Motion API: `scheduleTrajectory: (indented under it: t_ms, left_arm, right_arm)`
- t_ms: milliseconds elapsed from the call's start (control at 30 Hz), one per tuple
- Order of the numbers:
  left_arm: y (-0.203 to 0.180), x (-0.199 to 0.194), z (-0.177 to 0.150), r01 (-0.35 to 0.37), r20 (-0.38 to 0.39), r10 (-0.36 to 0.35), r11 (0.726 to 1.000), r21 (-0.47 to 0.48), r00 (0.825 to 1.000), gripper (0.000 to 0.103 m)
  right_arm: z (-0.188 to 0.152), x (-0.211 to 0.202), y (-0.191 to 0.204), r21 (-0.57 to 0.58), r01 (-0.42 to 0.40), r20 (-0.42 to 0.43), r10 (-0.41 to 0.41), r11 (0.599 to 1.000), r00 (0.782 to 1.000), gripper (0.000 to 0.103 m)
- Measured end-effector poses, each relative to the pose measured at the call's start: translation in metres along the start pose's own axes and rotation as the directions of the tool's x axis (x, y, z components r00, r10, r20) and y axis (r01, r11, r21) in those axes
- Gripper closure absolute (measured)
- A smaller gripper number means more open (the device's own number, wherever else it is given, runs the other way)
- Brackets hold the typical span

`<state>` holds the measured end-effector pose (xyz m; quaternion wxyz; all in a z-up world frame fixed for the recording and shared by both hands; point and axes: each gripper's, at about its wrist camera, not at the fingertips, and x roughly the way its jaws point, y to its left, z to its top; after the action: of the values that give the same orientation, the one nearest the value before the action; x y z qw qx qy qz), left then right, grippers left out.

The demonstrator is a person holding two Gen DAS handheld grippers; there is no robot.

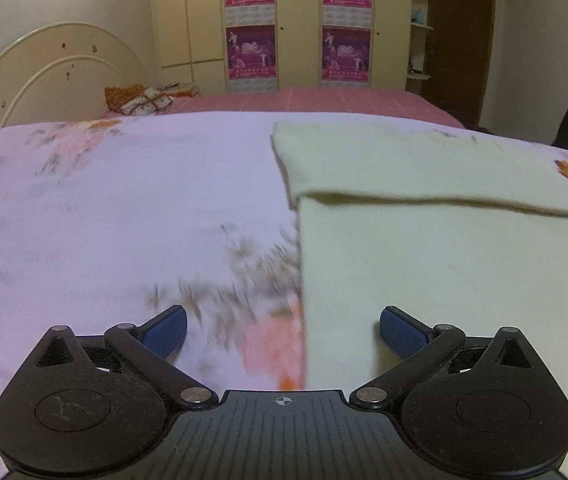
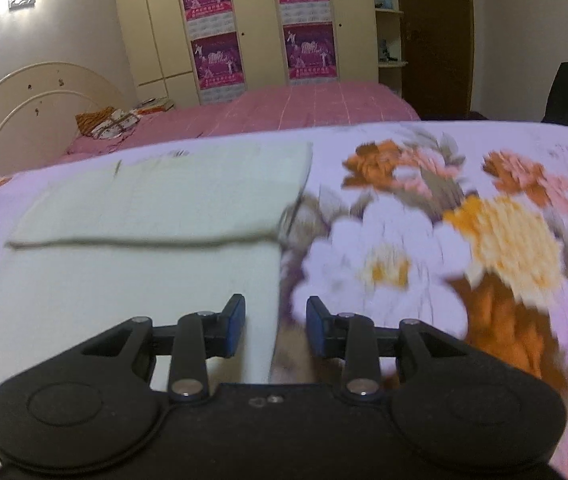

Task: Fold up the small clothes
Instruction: 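Move both tools to the ribbed hem of the sweater, then grasp the ribbed hem with both tools and lift it toward the collar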

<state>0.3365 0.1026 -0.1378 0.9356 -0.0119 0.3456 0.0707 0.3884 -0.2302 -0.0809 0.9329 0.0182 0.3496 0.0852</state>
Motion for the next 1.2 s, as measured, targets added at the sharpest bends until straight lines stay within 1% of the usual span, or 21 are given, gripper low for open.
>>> scheduleTrajectory:
  t_ms: [167,267,400,633,833,967,1067,1100,1167,1200]
  left_arm:
    - [-0.008,-0.027,-0.018,0.013,-0.021,-0.013,1.000,0.016,1.000,0.001]
    - [-0.012,-0.046,-0.024,0.003,-0.022,-0.002,0.999,0.036,1.000,0.001]
    - [-0.009,-0.072,-0.032,0.010,-0.012,-0.010,0.999,0.038,1.000,0.001]
    - [-0.001,-0.118,-0.057,0.025,-0.003,-0.025,0.999,0.038,1.000,0.001]
    - [0.006,-0.155,-0.083,0.050,0.000,-0.050,0.998,0.038,0.999,0.001]
    - [0.010,-0.175,-0.103,0.075,-0.014,-0.074,0.997,0.036,0.997,0.001]
    - [0.019,-0.185,-0.119,0.108,-0.043,-0.108,0.994,-0.002,0.993,0.001]
    - [0.024,-0.188,-0.125,0.125,-0.059,-0.126,0.992,-0.027,0.990,0.002]
    - [0.032,-0.190,-0.136,0.157,-0.097,-0.164,0.985,-0.075,0.982,0.024]
    - [0.036,-0.189,-0.141,0.172,-0.116,-0.184,0.980,-0.103,0.976,0.025]
  right_arm:
    - [-0.024,-0.025,0.015,-0.009,-0.015,-0.027,0.014,1.000,1.000,0.070]
    - [-0.033,-0.041,0.019,0.010,-0.019,-0.033,0.019,1.000,0.999,0.070]
    - [-0.046,-0.065,0.024,0.012,-0.022,-0.040,0.023,1.000,0.999,0.069]
    - [-0.073,-0.109,0.035,0.016,-0.026,-0.047,0.027,1.000,0.999,0.066]
    - [-0.101,-0.149,0.045,0.050,-0.024,-0.039,0.026,0.998,0.999,0.064]
    - [-0.122,-0.170,0.048,0.073,-0.016,-0.048,0.020,0.997,0.999,0.064]
    - [-0.137,-0.183,0.047,0.104,-0.008,-0.059,0.014,0.995,0.998,0.063]
    - [-0.142,-0.187,0.046,0.115,-0.006,-0.063,0.013,0.993,0.998,0.063]
    - [-0.151,-0.193,0.041,0.148,-0.005,-0.072,0.016,0.989,0.997,0.063]
    - [-0.154,-0.195,0.039,0.164,-0.005,-0.075,0.018,0.986,0.997,0.063]
